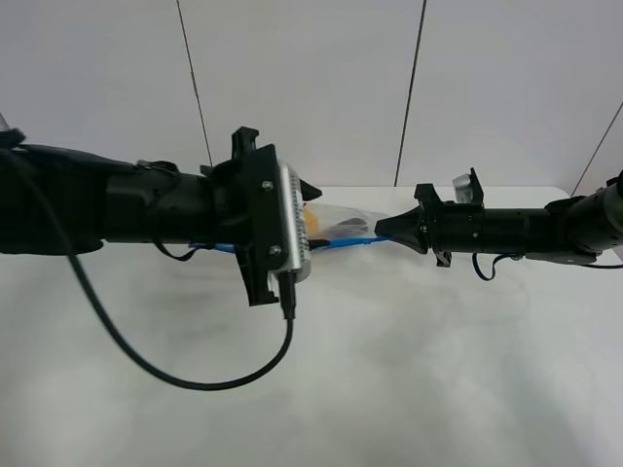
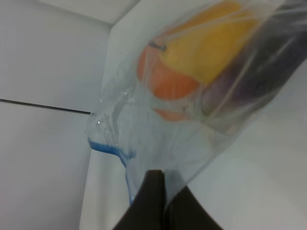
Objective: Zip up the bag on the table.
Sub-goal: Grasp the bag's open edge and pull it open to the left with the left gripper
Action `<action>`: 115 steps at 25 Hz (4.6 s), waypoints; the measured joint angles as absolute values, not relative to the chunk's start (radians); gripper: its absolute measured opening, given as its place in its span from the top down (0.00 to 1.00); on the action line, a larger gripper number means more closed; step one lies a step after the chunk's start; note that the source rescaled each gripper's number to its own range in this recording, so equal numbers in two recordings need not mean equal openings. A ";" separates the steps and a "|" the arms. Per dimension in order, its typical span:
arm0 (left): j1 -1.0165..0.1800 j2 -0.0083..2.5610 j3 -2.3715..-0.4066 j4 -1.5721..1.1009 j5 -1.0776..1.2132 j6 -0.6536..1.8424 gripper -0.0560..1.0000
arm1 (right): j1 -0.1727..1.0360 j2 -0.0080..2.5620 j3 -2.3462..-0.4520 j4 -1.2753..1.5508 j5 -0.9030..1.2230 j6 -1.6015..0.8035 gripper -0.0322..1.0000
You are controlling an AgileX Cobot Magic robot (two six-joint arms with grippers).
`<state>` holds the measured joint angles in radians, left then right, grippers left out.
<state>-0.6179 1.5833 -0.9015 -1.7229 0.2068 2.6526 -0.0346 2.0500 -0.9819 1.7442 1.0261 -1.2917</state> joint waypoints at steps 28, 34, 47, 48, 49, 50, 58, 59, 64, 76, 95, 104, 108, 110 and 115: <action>-0.659 2.020 -1.223 -1.727 0.151 2.690 0.09 | -0.035 2.050 -0.982 1.744 1.027 -1.291 0.97; -0.659 2.067 -1.285 -1.727 0.116 2.692 0.09 | -0.035 2.050 -0.982 1.744 1.027 -1.291 0.97; -0.659 2.094 -1.322 -1.727 0.102 2.692 0.38 | -0.035 2.050 -0.982 1.744 1.027 -1.291 0.97; -0.659 2.094 -1.322 -1.727 0.100 2.692 0.45 | -0.035 2.050 -0.982 1.743 1.027 -1.291 0.97; -0.659 2.094 -1.323 -1.727 0.098 2.692 0.53 | -0.035 2.050 -0.982 1.742 1.026 -1.291 0.97; -0.659 2.094 -1.323 -1.727 0.096 2.692 0.59 | -0.035 2.051 -0.982 1.742 1.025 -1.291 0.97; -0.659 2.094 -1.323 -1.727 0.096 2.692 0.94 | -0.035 2.055 -0.983 1.746 1.020 -1.291 0.97; -0.659 2.094 -1.323 -1.727 0.095 2.692 0.94 | -0.035 2.055 -0.983 1.746 1.020 -1.291 0.97; -0.661 2.094 -1.323 -1.727 0.074 2.692 0.94 | -0.035 2.055 -0.983 1.748 1.019 -1.291 0.97; -0.672 2.094 -1.323 -1.727 -0.143 2.692 0.95 | -0.027 2.055 -0.984 1.752 1.002 -1.291 0.97; -0.569 2.094 -1.323 -1.729 -0.557 2.693 0.95 | -0.043 2.055 -0.984 1.709 0.990 -1.300 0.97; -0.484 2.094 -1.323 -1.729 -0.601 2.716 0.95 | -0.058 2.055 -0.984 1.690 0.991 -1.302 0.97; -0.480 2.094 -1.323 -1.730 -0.603 2.744 0.95 | -0.058 2.055 -0.984 1.689 0.989 -1.303 0.97; -0.475 2.094 -1.323 -1.730 -0.603 2.746 0.95 | -0.058 2.055 -0.984 1.689 0.989 -1.303 0.97; -0.452 2.094 -1.323 -1.730 -0.603 2.761 0.95 | -0.058 2.055 -0.984 1.686 0.990 -1.303 0.97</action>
<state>-0.4520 2.0944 -1.3231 -1.7302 -0.6029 2.7613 -0.0581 2.0546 -0.9838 1.6859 0.9900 -1.3028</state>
